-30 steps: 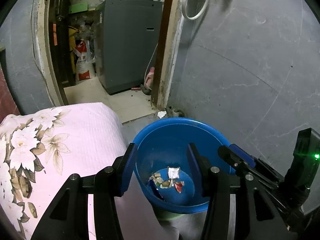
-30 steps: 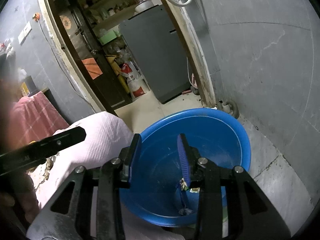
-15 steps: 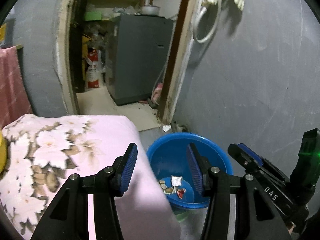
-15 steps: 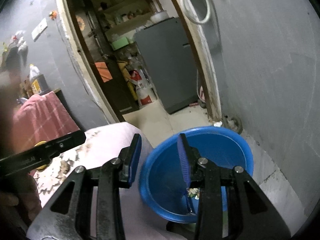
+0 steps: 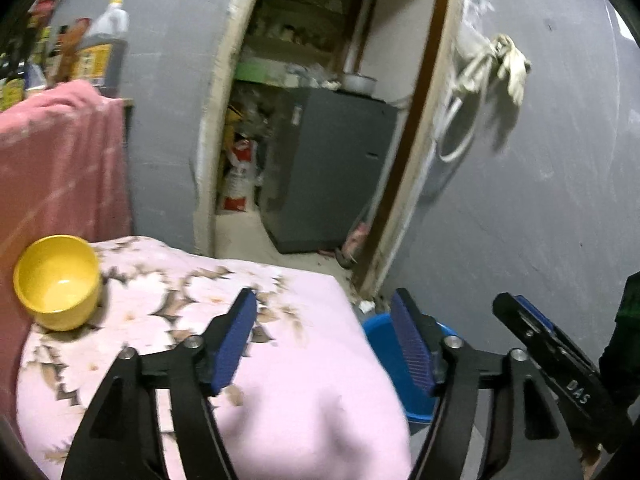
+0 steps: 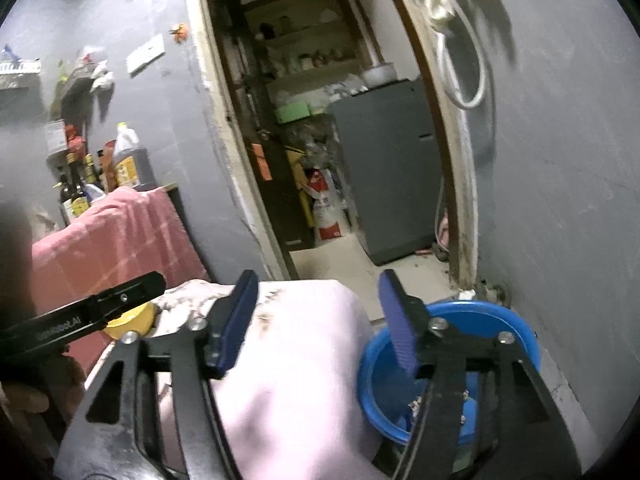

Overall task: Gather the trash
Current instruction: 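Bring both tools back over the remaining peels on the cloth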

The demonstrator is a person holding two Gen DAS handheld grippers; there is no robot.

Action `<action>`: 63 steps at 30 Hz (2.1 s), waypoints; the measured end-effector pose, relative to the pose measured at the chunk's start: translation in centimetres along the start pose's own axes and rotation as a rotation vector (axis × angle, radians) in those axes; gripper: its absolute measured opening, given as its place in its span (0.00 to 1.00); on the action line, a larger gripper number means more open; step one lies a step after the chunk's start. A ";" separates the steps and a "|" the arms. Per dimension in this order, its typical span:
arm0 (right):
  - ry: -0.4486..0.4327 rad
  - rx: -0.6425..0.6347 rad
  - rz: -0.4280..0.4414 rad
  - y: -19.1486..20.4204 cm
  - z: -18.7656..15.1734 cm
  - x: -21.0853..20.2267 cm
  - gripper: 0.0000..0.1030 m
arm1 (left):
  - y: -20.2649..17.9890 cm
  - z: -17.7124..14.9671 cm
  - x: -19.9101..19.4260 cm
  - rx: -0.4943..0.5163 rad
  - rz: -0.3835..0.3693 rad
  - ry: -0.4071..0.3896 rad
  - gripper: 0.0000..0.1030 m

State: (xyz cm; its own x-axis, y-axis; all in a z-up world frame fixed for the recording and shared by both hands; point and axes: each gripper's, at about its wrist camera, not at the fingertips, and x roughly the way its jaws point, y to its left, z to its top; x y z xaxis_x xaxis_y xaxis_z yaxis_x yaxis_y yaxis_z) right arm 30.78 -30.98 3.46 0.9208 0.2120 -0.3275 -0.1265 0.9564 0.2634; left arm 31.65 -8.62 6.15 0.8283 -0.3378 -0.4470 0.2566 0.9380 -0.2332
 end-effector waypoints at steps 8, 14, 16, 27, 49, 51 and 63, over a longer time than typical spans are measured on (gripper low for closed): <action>-0.050 -0.073 0.068 5.7 0.2 -1.3 1.00 | 4.8 -0.8 -5.5 -0.058 0.113 -0.142 0.95; -0.107 -0.109 0.107 9.5 -0.5 -2.2 1.00 | 7.8 -1.9 -8.7 -0.062 0.187 -0.222 0.96; -0.127 -0.119 0.117 10.5 -0.7 -2.4 1.00 | 8.6 -2.2 -9.5 -0.070 0.205 -0.237 0.96; -0.173 -0.204 0.139 15.4 -2.6 -1.7 1.00 | 12.1 -3.9 -11.4 -0.062 0.299 -0.280 0.97; 0.265 -0.272 0.094 14.4 -8.1 9.2 0.92 | 16.4 -6.2 -4.3 -0.093 0.349 -0.039 0.96; 0.326 -0.277 0.099 14.2 -8.6 10.4 0.87 | 16.7 -6.3 -3.5 -0.097 0.349 -0.006 0.96; 0.549 -0.323 0.145 14.6 -11.3 14.9 0.40 | 17.9 -6.9 0.3 -0.144 0.324 0.142 0.96</action>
State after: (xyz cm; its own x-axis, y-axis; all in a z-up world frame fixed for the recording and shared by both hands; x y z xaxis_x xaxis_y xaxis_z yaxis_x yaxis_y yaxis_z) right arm 38.45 -11.63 -7.84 0.5744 0.3333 -0.7476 -0.4185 0.9045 0.0817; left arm 33.09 7.49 -4.12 0.7749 -0.0421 -0.6307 -0.0887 0.9807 -0.1745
